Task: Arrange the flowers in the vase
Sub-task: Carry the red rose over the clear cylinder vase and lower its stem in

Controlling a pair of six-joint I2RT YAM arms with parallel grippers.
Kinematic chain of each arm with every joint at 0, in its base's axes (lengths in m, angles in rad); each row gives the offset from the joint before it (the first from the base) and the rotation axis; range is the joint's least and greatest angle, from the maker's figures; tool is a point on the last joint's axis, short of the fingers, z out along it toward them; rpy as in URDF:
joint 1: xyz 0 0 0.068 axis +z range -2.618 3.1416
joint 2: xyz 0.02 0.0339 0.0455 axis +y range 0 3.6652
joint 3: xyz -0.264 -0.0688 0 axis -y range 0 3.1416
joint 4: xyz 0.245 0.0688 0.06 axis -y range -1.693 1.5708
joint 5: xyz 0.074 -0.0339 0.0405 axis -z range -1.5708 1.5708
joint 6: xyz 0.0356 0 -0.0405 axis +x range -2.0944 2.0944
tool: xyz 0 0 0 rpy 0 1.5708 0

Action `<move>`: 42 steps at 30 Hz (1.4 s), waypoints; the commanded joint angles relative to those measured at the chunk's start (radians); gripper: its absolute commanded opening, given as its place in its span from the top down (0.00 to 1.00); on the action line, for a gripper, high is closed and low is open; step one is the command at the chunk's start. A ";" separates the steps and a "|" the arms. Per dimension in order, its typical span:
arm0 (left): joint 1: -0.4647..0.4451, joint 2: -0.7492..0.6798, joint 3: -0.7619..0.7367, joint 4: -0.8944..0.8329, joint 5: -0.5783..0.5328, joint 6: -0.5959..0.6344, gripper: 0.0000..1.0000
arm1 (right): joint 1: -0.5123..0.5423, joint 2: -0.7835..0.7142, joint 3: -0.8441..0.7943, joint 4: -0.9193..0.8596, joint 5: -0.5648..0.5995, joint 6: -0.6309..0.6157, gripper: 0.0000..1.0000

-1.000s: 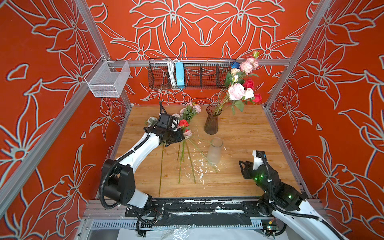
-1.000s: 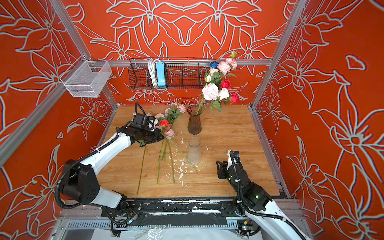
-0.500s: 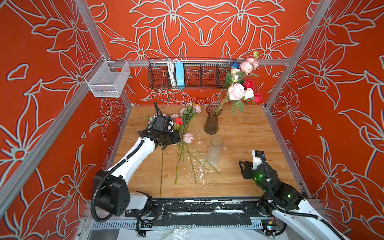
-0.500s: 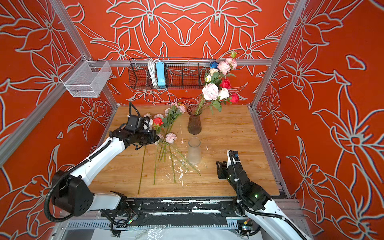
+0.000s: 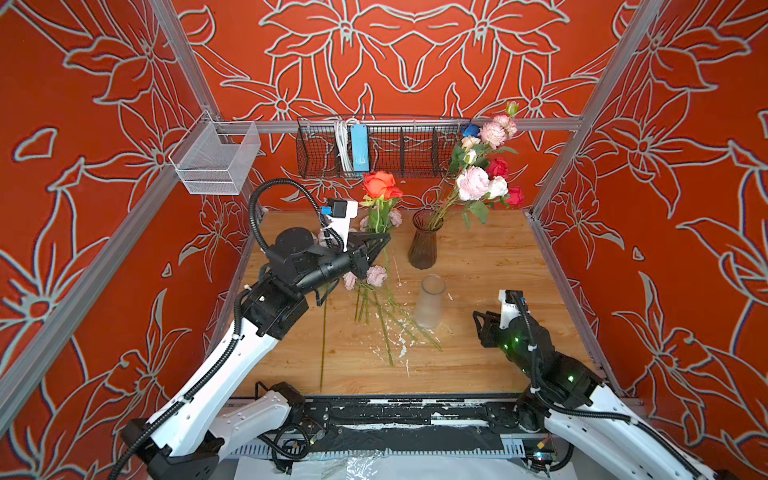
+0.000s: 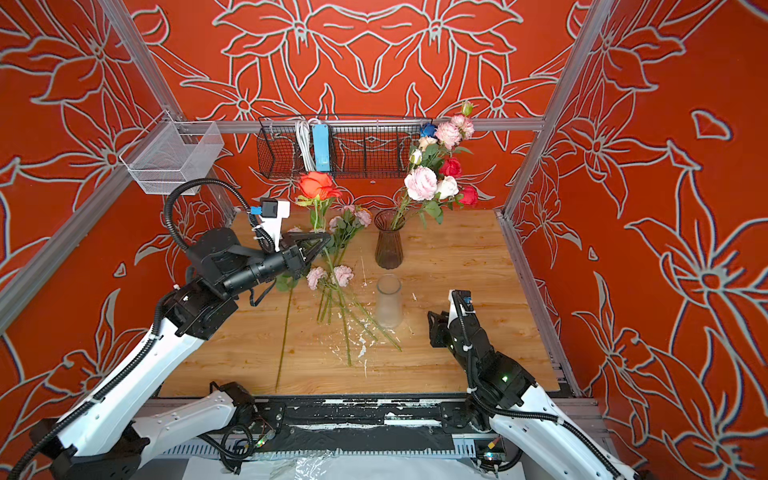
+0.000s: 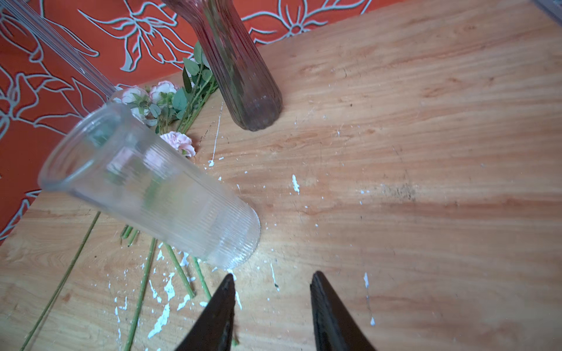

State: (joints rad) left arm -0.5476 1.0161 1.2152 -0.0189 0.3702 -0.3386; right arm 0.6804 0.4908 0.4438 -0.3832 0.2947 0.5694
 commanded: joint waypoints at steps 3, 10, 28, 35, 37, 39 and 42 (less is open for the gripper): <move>-0.067 0.074 0.014 0.338 -0.080 0.044 1.00 | -0.002 0.060 0.070 0.135 0.125 -0.050 0.54; -0.095 0.190 0.054 0.404 -0.093 0.029 1.00 | -0.015 0.123 0.075 0.179 0.187 -0.110 0.54; -0.156 0.404 -0.057 0.415 -0.090 -0.051 1.00 | -0.058 0.119 -0.058 0.259 0.164 -0.072 0.53; -0.156 0.442 -0.102 0.391 -0.070 -0.052 0.82 | -0.062 0.128 -0.084 0.294 0.169 -0.060 0.51; -0.156 0.438 -0.096 0.350 -0.073 -0.044 0.68 | -0.063 0.130 -0.085 0.292 0.169 -0.062 0.51; -0.156 0.417 -0.085 0.296 -0.089 -0.041 0.51 | -0.063 0.127 -0.084 0.296 0.155 -0.069 0.51; -0.156 0.366 -0.084 0.211 -0.115 -0.031 0.33 | -0.063 0.101 -0.094 0.328 0.078 -0.092 0.50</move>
State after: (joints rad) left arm -0.7013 1.4437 1.1053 0.2665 0.2760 -0.3771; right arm 0.6231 0.6159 0.3687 -0.1055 0.4244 0.4847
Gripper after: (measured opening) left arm 0.646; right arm 0.502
